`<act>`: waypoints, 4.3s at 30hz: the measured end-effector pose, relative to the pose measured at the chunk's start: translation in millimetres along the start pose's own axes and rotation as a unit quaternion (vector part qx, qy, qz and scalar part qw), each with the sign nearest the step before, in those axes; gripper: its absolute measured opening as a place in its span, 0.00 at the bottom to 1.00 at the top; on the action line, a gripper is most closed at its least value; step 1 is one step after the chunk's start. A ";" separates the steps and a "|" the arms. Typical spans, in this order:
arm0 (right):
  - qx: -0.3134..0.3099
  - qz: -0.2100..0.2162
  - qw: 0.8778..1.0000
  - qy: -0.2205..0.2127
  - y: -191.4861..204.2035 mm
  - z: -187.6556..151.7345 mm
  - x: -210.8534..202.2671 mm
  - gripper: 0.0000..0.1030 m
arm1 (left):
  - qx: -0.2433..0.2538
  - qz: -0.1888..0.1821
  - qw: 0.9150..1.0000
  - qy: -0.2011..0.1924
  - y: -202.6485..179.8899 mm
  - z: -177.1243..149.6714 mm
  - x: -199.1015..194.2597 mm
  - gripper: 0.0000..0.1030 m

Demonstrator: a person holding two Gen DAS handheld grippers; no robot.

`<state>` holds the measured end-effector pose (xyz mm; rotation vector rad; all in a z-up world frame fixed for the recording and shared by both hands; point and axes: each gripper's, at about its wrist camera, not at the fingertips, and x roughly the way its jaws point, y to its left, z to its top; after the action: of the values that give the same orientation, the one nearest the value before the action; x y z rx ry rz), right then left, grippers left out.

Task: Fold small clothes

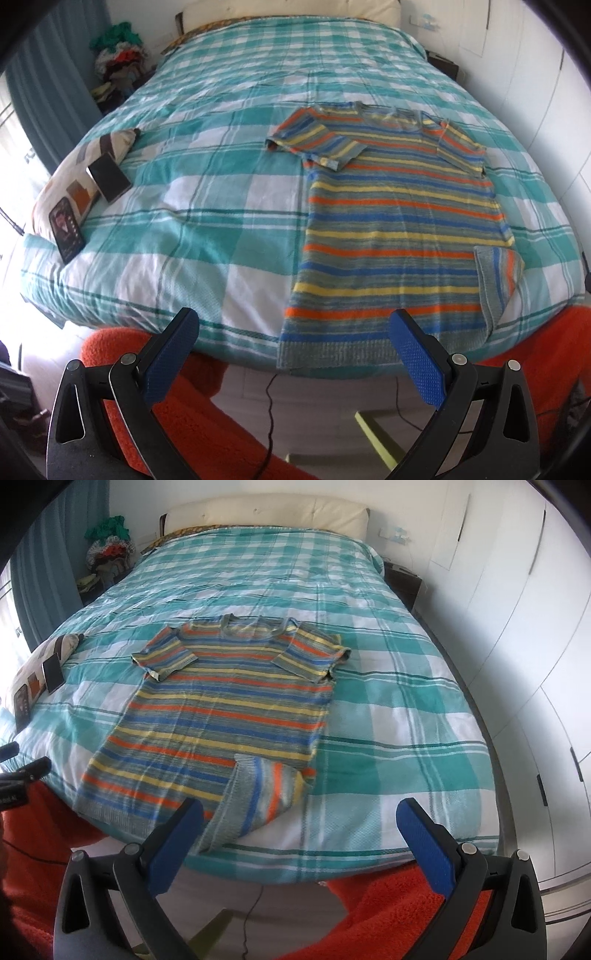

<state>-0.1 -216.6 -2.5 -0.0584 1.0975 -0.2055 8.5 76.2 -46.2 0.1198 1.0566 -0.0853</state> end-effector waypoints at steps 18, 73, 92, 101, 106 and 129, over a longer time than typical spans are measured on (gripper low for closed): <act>-0.287 0.200 0.924 0.155 39.5 16.3 166.5 0.08 | 0.047 -0.049 0.993 0.096 2.8 -32.0 97.4 0.98; 0.146 0.125 0.945 0.266 -62.4 -80.3 192.9 0.05 | 0.025 -0.061 0.984 0.163 -16.2 -43.0 158.0 0.03; 0.094 0.050 0.984 0.144 -109.8 -17.4 67.8 0.33 | 0.001 -0.038 0.999 0.030 -5.1 6.9 56.4 0.93; -0.030 0.146 0.982 0.116 -19.3 17.5 121.2 0.41 | 0.079 -0.084 0.991 0.063 -77.0 6.7 125.1 0.93; -0.075 0.136 0.960 0.234 -24.5 -16.3 169.6 0.39 | 0.154 -0.024 0.985 0.078 -84.4 -26.8 122.2 0.94; 0.016 0.125 0.992 -0.030 -125.1 208.5 258.6 0.03 | -0.008 0.048 0.996 0.072 -9.3 -16.2 105.8 0.93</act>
<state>281.4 -400.6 -115.6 0.1007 1.0302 0.0042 45.1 67.9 -146.9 0.1643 1.1936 0.0199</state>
